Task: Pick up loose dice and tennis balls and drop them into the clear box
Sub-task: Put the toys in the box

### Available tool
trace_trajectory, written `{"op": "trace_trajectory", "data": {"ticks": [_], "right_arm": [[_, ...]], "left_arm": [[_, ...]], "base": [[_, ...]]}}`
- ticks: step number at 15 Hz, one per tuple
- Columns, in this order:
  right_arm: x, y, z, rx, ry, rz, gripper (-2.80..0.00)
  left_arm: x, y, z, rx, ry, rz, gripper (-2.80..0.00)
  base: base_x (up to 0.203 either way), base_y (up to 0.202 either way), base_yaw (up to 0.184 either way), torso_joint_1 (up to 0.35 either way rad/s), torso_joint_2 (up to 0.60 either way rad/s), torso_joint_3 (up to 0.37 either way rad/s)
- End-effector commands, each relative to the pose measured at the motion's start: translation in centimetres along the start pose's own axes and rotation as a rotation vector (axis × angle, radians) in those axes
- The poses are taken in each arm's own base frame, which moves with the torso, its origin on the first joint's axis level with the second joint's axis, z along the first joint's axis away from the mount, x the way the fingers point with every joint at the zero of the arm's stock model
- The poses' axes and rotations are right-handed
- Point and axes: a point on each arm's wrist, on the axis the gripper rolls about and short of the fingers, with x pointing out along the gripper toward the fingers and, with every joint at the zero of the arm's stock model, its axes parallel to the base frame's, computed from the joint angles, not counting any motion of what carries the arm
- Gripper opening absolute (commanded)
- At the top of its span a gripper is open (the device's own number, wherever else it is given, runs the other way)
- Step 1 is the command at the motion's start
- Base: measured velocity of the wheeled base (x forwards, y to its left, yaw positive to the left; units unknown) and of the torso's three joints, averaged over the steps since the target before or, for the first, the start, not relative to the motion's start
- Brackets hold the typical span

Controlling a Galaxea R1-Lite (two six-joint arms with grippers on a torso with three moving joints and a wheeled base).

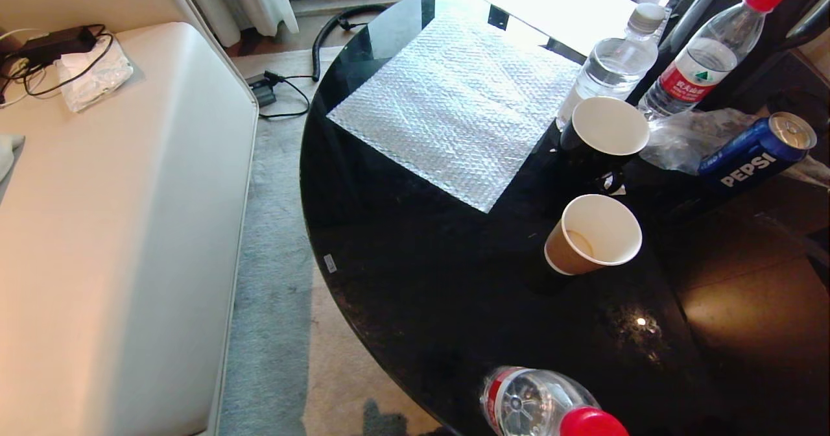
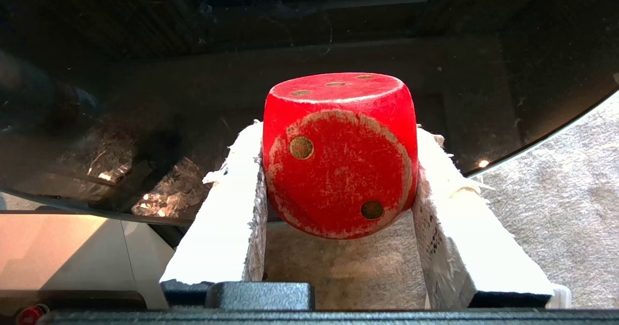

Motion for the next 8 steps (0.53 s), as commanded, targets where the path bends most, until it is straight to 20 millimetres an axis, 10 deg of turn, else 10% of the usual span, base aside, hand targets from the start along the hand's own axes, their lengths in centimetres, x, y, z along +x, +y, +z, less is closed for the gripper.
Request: {"op": "trace_trajectory", "data": {"ticks": [1,8], "right_arm": [[0.00,0.00,-0.01,-0.001,0.001,0.000,-2.80],[0.00,0.00,-0.01,-0.001,0.002,0.000,-2.80]], "left_arm": [[0.01,0.00,-0.03,-0.001,0.001,0.000,-2.80],[0.00,0.00,0.00,-0.001,0.000,0.000,-2.80]], "base": [[0.000,0.000,0.000,0.000,0.00,0.000],[0.000,0.000,0.000,0.000,0.00,0.000]]}}
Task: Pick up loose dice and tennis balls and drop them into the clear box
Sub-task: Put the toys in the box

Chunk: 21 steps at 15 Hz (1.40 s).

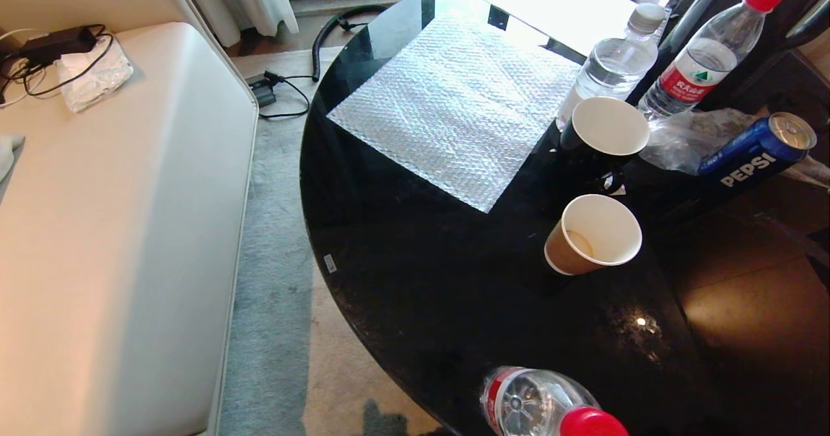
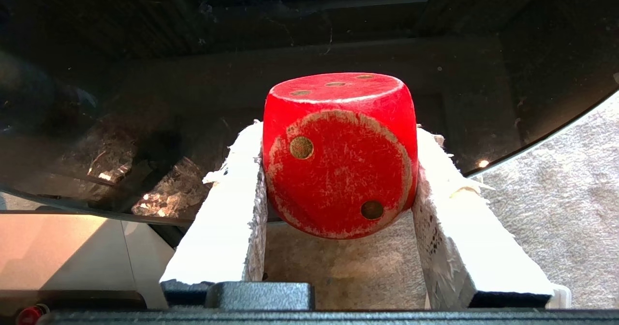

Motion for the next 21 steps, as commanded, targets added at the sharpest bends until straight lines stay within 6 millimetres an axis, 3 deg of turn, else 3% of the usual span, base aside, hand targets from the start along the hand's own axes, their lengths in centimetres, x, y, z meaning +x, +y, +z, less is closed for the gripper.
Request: {"op": "trace_trajectory", "data": {"ticks": [1,21], "right_arm": [[0.00,0.00,-0.01,-0.001,0.001,0.000,-2.80],[0.00,0.00,-0.01,-0.001,0.001,0.000,-2.80]], "left_arm": [[0.00,0.00,0.00,0.000,0.000,0.001,-2.80],[0.01,0.00,-0.05,0.000,0.002,0.001,-2.80]], "base": [[0.000,0.000,0.000,0.000,0.00,0.000],[0.000,0.000,0.000,0.000,0.00,0.000]]}}
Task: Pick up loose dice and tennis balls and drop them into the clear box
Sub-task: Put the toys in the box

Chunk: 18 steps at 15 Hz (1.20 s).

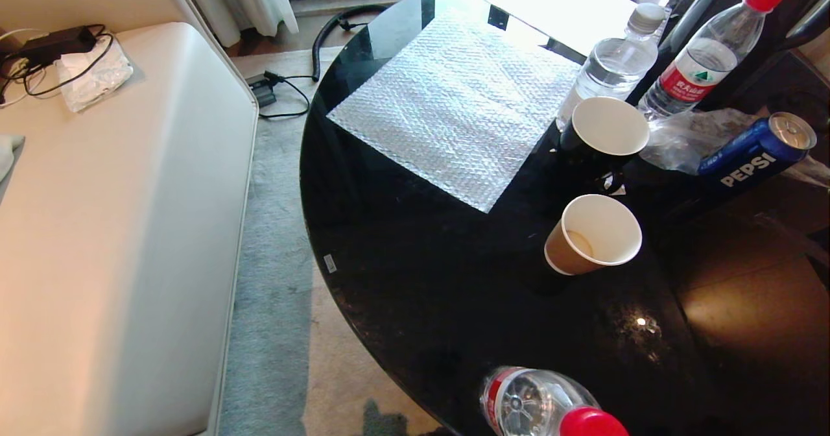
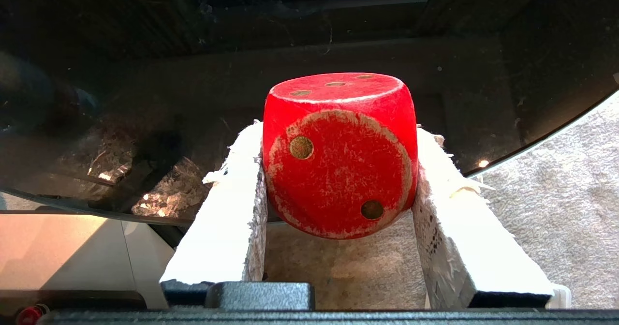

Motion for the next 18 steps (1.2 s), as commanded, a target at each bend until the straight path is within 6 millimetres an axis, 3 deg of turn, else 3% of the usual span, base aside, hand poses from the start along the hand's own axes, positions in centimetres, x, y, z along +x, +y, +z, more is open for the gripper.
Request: {"op": "trace_trajectory", "data": {"ticks": [1,18], "right_arm": [[0.00,0.00,-0.01,-0.001,0.001,0.000,-2.80],[0.01,0.00,-0.01,-0.001,0.003,0.001,-2.80]], "left_arm": [[0.01,0.00,0.00,-0.001,0.002,0.001,-2.80],[0.00,0.00,0.00,-0.001,0.000,0.001,-2.80]], "base": [[0.000,0.000,0.000,0.000,0.00,0.000],[0.000,0.000,0.000,0.000,0.00,0.000]]}}
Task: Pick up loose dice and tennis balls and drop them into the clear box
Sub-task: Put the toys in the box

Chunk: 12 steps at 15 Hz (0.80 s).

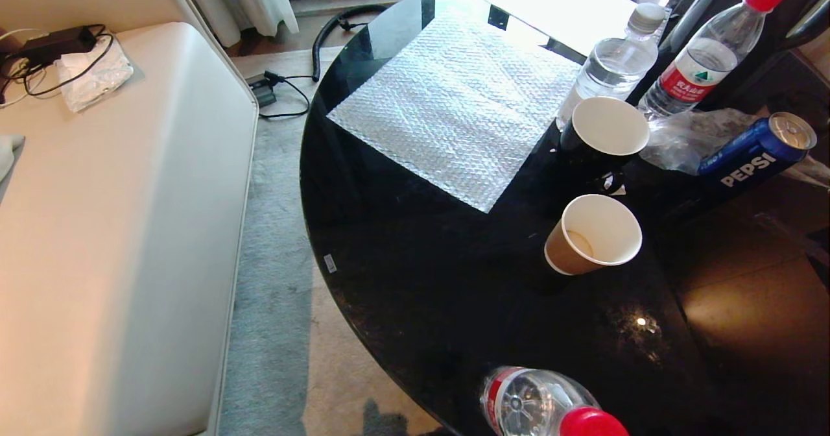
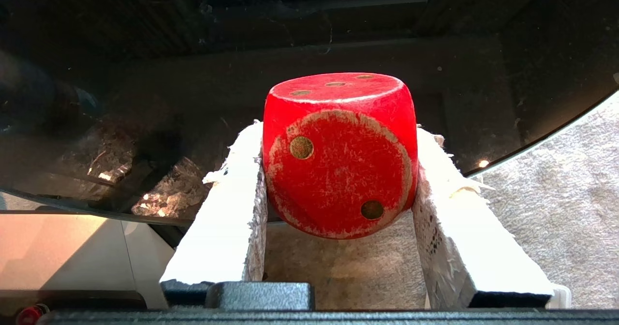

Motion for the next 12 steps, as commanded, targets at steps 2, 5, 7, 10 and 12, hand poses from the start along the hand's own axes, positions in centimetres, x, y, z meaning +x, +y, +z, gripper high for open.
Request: {"op": "trace_trajectory", "data": {"ticks": [2,5,7,10,12], "right_arm": [[0.01,0.00,-0.01,-0.001,0.002,0.001,-2.80],[0.00,0.00,-0.01,-0.001,0.001,0.001,-2.80],[0.00,0.00,-0.01,-0.001,0.001,0.000,-2.80],[0.01,0.00,-0.01,-0.001,0.002,0.001,-2.80],[0.00,0.00,-0.01,-0.001,0.001,0.000,-2.80]], "left_arm": [[0.01,0.00,-0.02,-0.001,0.001,0.000,-2.80],[0.00,0.00,0.00,-0.001,0.000,0.000,-2.80],[0.01,0.00,-0.04,-0.001,0.002,0.000,-2.80],[0.00,0.00,0.00,-0.001,0.000,0.000,-2.80],[0.01,0.00,-0.04,-0.001,0.002,0.000,-2.80]], "base": [[0.000,0.000,0.000,0.000,0.00,0.000],[0.000,0.000,0.000,0.000,0.00,0.000],[0.000,0.000,0.000,0.000,0.00,0.000],[0.000,0.000,0.000,0.000,0.00,0.000],[0.000,0.000,0.000,0.000,0.00,0.000]]}}
